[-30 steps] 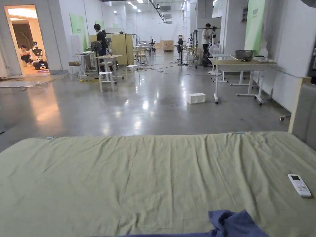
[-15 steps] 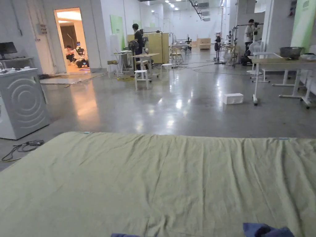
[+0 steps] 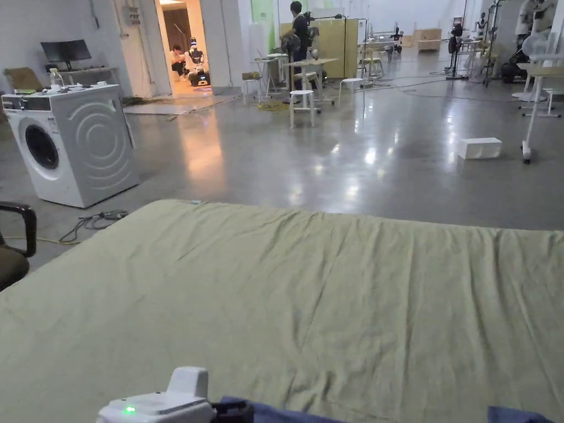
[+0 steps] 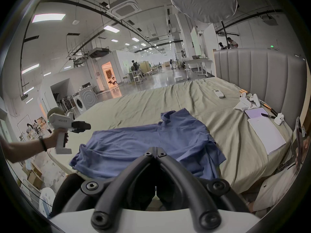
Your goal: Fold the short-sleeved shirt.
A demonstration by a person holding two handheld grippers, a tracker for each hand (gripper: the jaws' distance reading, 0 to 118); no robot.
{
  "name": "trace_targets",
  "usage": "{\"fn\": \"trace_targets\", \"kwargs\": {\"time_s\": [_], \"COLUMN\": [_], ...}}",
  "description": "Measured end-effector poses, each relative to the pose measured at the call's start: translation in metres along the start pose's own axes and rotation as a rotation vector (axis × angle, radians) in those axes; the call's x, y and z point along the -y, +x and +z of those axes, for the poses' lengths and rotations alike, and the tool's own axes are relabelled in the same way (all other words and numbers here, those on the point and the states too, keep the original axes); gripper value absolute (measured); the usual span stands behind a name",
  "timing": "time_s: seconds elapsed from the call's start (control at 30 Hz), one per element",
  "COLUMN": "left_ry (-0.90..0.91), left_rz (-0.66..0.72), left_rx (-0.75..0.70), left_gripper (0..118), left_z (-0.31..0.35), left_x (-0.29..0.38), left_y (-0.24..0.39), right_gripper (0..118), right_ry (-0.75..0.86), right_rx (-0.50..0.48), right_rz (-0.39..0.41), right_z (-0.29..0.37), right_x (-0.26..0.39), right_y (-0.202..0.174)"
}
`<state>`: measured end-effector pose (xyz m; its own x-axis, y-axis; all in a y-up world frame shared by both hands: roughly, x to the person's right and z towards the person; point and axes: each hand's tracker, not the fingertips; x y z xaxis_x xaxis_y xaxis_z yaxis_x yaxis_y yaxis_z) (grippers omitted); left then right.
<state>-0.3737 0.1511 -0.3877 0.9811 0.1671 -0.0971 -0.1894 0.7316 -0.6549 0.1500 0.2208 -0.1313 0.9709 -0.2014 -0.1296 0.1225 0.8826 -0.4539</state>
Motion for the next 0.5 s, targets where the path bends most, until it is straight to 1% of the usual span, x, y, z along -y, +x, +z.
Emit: {"fn": "trace_targets", "kwargs": {"time_s": [0.03,0.1,0.17,0.2,0.27,0.3,0.4,0.47,0.5], "left_ry": [-0.032,-0.091,-0.148,-0.182,-0.210,-0.206,-0.204,-0.244,-0.258], "left_rz": [0.034,0.090,0.074,0.066,0.030,-0.028,-0.164,-0.211,-0.259], "left_rx": [-0.040,-0.071,-0.099,-0.119,-0.135,-0.143,-0.159,-0.146,-0.165], "left_gripper": [78,78,74,65,41,35,6,5,5], "left_z": [-0.015,-0.039,-0.060,-0.071,-0.083,-0.087,-0.088,-0.090,-0.094], "left_x": [-0.003,-0.006,-0.008,-0.009,-0.007,-0.004,-0.004,-0.005,-0.003], "left_y": [-0.004,-0.013,-0.017,-0.018,-0.014,-0.009,0.008,0.021,0.027], "right_gripper": [0,0,0,0,0,0,0,0,0], "right_ry": [-0.005,-0.012,-0.030,-0.038,-0.053,-0.058,-0.077,-0.090,-0.096], "right_rx": [0.007,0.018,0.044,0.053,0.058,0.057,0.055,0.051,0.047], "right_rz": [0.009,0.021,0.020,0.014,0.002,-0.001,-0.011,-0.023,-0.027], "right_z": [-0.002,-0.007,-0.013,-0.016,-0.022,-0.024,-0.031,-0.037,-0.041], "right_x": [0.000,0.001,0.003,0.004,0.006,0.007,0.010,0.012,0.011], "right_y": [0.001,0.005,0.009,0.012,0.017,0.017,0.020,0.022,0.024]}}
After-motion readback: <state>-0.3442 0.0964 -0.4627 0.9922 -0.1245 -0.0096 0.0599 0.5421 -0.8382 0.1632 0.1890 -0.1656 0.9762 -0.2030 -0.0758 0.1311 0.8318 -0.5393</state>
